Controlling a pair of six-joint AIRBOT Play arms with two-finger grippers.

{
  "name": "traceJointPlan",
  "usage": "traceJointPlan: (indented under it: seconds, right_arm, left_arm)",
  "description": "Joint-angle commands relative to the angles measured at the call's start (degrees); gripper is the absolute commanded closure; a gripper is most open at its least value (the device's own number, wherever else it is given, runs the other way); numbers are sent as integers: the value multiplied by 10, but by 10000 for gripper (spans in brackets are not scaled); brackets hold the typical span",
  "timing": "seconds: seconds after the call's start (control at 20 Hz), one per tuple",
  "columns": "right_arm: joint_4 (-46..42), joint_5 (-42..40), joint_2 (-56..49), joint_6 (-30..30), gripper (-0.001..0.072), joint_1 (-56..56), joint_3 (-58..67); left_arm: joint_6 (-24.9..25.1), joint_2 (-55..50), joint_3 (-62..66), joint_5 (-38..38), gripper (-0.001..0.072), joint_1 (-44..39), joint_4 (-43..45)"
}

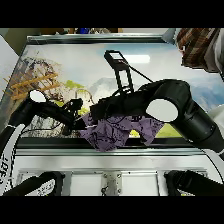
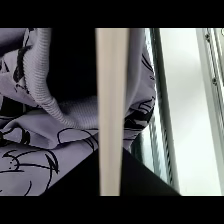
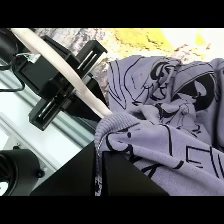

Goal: Fold the clothes and pants, and hang the long-sleeved shirts on hangers.

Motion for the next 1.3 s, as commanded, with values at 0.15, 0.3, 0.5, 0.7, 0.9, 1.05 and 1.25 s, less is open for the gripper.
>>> traceJointPlan:
  seconds: [0.15,0.3,0.5,0.7,0.9,1.05,1.25]
  right_arm:
    - [0,-17,-8,0,670,7,0]
    - [0,-15,-6,0,415,6,1]
    - [0,-8,12,-4,9,5,1]
    - [0,30,33,-4,9,-8,1]
    - [0,77,49,-4,9,-35,1]
    - [3,80,61,-44,10,-47,1]
    - [16,137,97,-137,10,-111,0]
  left_arm:
    - [0,0,0,-1,692,0,0]
    - [0,0,0,-2,692,0,0]
    - [0,0,0,-5,692,0,0]
    - [0,0,0,-5,692,0,0]
    - [0,0,0,-5,692,0,0]
    - [0,0,0,-5,692,0,0]
    - [0,0,0,-6,692,0,0]
